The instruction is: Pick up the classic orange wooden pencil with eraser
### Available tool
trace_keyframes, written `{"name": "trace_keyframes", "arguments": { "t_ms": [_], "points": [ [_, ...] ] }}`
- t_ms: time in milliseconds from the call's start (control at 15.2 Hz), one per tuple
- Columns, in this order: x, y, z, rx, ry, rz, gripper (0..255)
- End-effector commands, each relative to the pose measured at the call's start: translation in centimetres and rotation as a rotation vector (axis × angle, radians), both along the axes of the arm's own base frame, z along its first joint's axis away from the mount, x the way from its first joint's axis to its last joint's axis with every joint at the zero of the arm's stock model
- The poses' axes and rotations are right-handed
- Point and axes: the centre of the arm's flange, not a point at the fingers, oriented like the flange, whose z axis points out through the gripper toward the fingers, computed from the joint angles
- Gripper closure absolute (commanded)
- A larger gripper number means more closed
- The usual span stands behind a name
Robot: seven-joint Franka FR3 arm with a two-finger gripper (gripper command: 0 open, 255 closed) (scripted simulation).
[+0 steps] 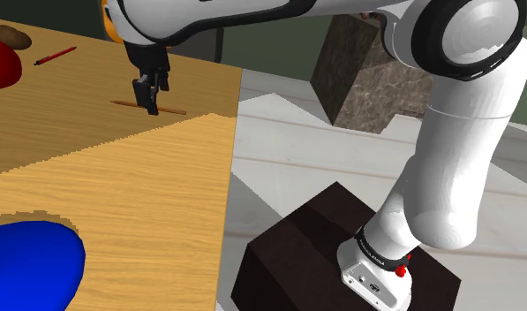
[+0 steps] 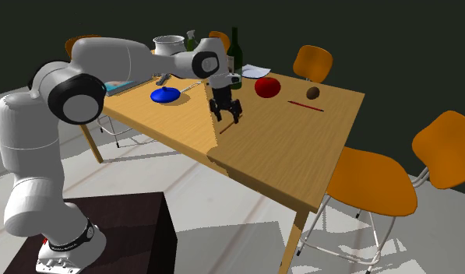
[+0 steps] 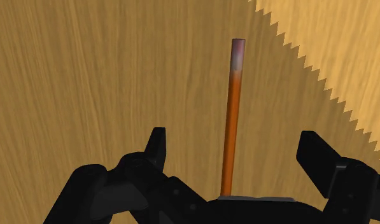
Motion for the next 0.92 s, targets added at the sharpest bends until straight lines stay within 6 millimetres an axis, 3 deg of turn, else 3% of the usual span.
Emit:
{"name": "trace_keyframes", "arguments": {
  "t_ms": [0, 66, 132, 726, 858],
  "points": [
    [0.0, 0.1, -0.9, 0.000, 0.000, 0.000, 0],
    [0.0, 0.1, -0.9, 0.000, 0.000, 0.000, 0],
    [-0.1, 0.1, -1.0, 0.000, 0.000, 0.000, 255],
    [0.0, 0.1, -0.9, 0.000, 0.000, 0.000, 255],
    [0.0, 0.1, 0.1, 0.000, 0.000, 0.000, 255]
  ]
}}
